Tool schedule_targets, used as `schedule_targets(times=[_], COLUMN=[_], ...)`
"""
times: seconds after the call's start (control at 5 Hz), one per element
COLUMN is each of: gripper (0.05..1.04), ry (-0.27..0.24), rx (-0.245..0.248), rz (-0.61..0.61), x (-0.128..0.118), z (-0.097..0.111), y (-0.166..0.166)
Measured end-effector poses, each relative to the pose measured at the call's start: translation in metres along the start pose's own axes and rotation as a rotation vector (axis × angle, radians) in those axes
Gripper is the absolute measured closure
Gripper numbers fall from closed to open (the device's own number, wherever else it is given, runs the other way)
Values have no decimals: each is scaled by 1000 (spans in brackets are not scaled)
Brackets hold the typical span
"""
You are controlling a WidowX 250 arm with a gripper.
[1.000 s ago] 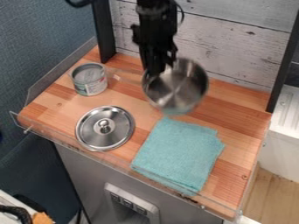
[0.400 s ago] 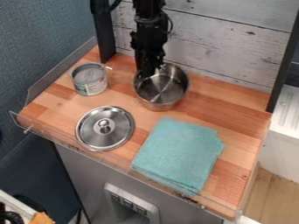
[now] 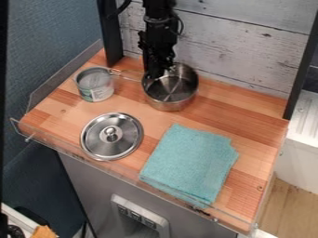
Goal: Moved the silver pot over the blue towel to the upper middle part of the table
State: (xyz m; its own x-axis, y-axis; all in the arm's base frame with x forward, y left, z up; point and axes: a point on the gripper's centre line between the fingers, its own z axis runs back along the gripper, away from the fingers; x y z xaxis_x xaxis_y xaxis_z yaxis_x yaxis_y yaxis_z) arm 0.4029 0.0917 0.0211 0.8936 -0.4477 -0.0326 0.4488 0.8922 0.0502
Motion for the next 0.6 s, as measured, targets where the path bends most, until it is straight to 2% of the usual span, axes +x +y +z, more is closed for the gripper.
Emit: schedule_targets(times=[0.2, 0.4, 0.6], gripper=[553, 255, 67], ry=[-22, -85, -110], rx=[-16, -21, -15], rz=[0, 18, 80], x=[2, 4, -5], z=[2, 35, 56], y=[-1, 1, 10])
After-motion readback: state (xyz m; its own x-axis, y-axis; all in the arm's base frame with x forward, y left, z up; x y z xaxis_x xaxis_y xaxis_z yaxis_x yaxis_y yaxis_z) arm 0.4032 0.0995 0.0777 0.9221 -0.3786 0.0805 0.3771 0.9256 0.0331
